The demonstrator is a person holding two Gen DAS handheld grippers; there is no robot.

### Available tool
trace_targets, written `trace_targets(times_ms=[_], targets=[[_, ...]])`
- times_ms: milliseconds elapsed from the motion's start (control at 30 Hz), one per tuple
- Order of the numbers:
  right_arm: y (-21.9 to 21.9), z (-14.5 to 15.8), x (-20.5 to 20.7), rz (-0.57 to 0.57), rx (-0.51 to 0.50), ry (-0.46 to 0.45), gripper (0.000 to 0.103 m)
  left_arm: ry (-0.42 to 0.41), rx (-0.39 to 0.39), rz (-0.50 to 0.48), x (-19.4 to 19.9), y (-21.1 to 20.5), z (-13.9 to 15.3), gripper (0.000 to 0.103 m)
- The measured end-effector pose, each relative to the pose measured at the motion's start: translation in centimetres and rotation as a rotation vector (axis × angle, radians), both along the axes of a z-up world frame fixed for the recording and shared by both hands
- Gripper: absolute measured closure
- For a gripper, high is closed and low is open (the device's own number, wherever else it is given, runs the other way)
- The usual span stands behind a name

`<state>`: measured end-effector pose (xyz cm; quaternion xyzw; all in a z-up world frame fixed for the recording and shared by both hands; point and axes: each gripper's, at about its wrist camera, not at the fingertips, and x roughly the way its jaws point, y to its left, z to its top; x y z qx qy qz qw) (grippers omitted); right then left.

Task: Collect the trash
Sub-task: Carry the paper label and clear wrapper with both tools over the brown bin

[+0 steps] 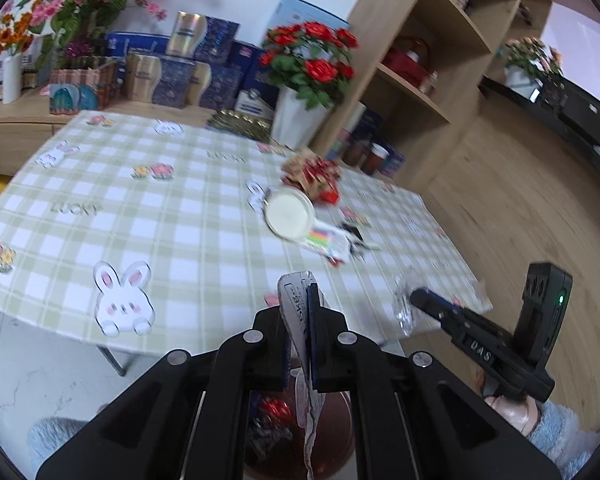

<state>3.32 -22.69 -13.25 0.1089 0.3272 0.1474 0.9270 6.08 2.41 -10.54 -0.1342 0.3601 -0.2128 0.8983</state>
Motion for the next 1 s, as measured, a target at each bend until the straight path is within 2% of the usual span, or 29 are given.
trace_targets(times_ms=[267,467,600,700,833,1000], targets=[[-0.4,-1.2,-3.8,-0.039,0.037,-0.002,0.089,0.046,0.043,-0.099,-4.1,-1.6,-3.0,0.096],[-0.7,-2.8,-5.0,-0.049,0.061,0.029,0.089,0.094,0.093,-0.102,-5.5,-2.1,-5.4,0.096],[-1.3,-3.3,-5.1,-0.05,0.07,0.038,0.089,0.147,0.1,-0.095,-4.9,-2.6,-7.2,0.096],[-1.9,-3.5,-5.0,-0.058,0.076,0.034,0.089,0.164,0.149,-0.102,-4.1,-3.9,-8.2,0.096],[-2.9,-4.1,-4.6,-0.081,0.096,0.042,0.089,0.189,0.241,-0.174,-3.0,-6.9,-10.3,0.096],[-5.0,-4.4,-4.2,-0.128,0.124,0.051,0.089,0.227,0.272,-0.259,-1.9,-9.7,-12.2,0.096]])
